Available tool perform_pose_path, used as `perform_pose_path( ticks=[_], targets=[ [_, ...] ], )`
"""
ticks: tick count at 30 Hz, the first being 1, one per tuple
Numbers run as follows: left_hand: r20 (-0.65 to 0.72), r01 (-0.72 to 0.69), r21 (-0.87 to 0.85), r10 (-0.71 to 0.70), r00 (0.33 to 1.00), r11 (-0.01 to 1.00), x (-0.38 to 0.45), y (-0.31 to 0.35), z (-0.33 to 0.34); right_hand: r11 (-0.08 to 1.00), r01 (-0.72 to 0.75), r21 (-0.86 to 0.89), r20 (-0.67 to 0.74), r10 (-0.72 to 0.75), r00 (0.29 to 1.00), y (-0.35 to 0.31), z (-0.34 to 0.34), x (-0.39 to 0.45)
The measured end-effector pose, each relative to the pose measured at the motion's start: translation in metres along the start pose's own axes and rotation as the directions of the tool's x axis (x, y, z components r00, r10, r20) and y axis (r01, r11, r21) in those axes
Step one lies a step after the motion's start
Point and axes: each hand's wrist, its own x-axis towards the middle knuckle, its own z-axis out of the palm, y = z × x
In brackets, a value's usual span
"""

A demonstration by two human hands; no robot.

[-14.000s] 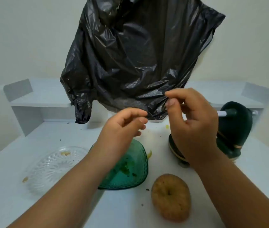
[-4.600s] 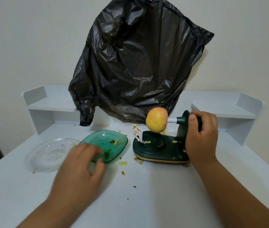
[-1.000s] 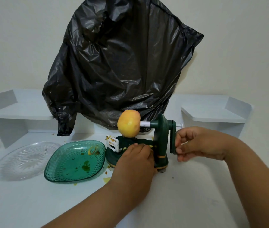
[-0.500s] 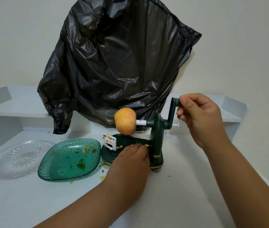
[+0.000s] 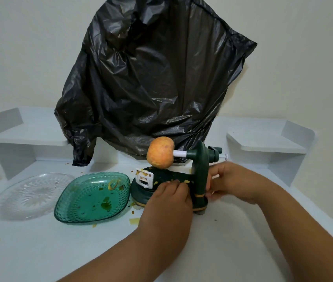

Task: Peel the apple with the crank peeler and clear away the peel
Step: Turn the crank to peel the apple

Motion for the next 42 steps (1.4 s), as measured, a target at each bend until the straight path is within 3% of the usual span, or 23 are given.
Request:
perform_pose_path(
  ticks=[2, 6, 7, 9, 12, 17, 19, 22, 24, 25, 27, 29, 31, 34, 37, 39, 42],
  targets=[
    [0.006, -0.008, -0.023, 0.008, 1.000, 1.000, -0.001, 0.001, -0.002, 0.999, -0.014, -0.039, 0.083, 0.018, 0.996, -0.006, 0.000, -0.002],
    [-0.010, 0.009, -0.022, -0.009, 1.000, 1.000, -0.001, 0.001, 0.001, 0.996, -0.013, 0.084, 0.129, 0.002, 0.992, -0.011, -0.007, -0.010],
    [-0.005, 0.031, -0.022, -0.031, 1.000, 0.999, -0.001, 0.000, 0.000, 0.993, -0.004, 0.118, 0.068, -0.004, 0.998, -0.012, -0.007, -0.010],
    [0.022, 0.019, -0.008, -0.019, 1.000, 1.000, 0.000, 0.001, 0.003, 0.983, 0.058, 0.174, -0.188, -0.025, 0.982, -0.011, -0.006, -0.008],
    [0.005, 0.013, -0.013, -0.012, 1.000, 1.000, 0.001, -0.001, 0.006, 0.979, 0.174, 0.102, -0.538, -0.093, 0.838, -0.010, 0.001, -0.001],
    [-0.002, 0.026, -0.033, -0.026, 1.000, 0.999, -0.002, -0.001, 0.002, 0.948, 0.212, -0.237, -0.640, -0.317, 0.700, 0.003, 0.008, 0.006],
    [-0.018, 0.013, -0.027, -0.014, 1.000, 1.000, -0.001, 0.000, 0.002, 0.945, 0.160, -0.284, -0.632, -0.310, 0.710, 0.005, 0.006, 0.007],
    [0.001, 0.001, -0.018, -0.001, 1.000, 1.000, 0.000, 0.001, 0.001, 0.984, 0.030, -0.175, -0.475, -0.111, 0.873, 0.005, -0.008, 0.000],
    [0.015, 0.006, -0.004, -0.006, 1.000, 1.000, -0.001, 0.000, -0.002, 0.997, -0.067, -0.026, -0.139, 0.063, 0.988, 0.004, -0.020, -0.010],
    [0.022, 0.014, 0.011, -0.014, 1.000, 1.000, -0.001, 0.001, -0.004, 0.992, -0.111, 0.064, 0.045, 0.109, 0.993, 0.003, -0.025, -0.016],
    [0.058, 0.001, 0.041, -0.003, 0.998, 0.999, -0.001, 0.002, -0.003, 0.950, -0.146, 0.275, 0.310, 0.056, 0.949, -0.001, -0.030, -0.025],
    [0.045, -0.020, 0.038, 0.019, 0.999, 0.999, 0.001, 0.003, 0.001, 0.860, -0.098, 0.501, 0.396, -0.127, 0.910, -0.008, -0.036, -0.030],
    [0.031, -0.013, 0.041, 0.011, 0.999, 0.999, 0.000, 0.003, 0.003, 0.755, 0.020, 0.656, 0.308, -0.291, 0.906, -0.021, -0.035, -0.030],
    [0.035, -0.007, 0.004, 0.007, 0.999, 1.000, 0.000, 0.003, 0.005, 0.692, 0.302, 0.656, -0.095, -0.321, 0.942, -0.037, -0.021, -0.025],
    [0.054, -0.007, 0.013, 0.006, 0.999, 1.000, 0.002, 0.004, 0.005, 0.714, 0.504, 0.486, -0.479, -0.264, 0.837, -0.043, -0.010, -0.016],
    [0.075, -0.007, 0.020, 0.005, 0.997, 1.000, 0.003, 0.004, 0.005, 0.807, 0.501, 0.311, -0.653, -0.202, 0.730, -0.043, -0.008, -0.012],
    [0.107, -0.002, 0.027, -0.001, 0.994, 1.000, 0.002, 0.004, 0.003, 0.920, 0.383, 0.085, -0.759, -0.189, 0.623, -0.037, -0.006, -0.005]
  ],
)
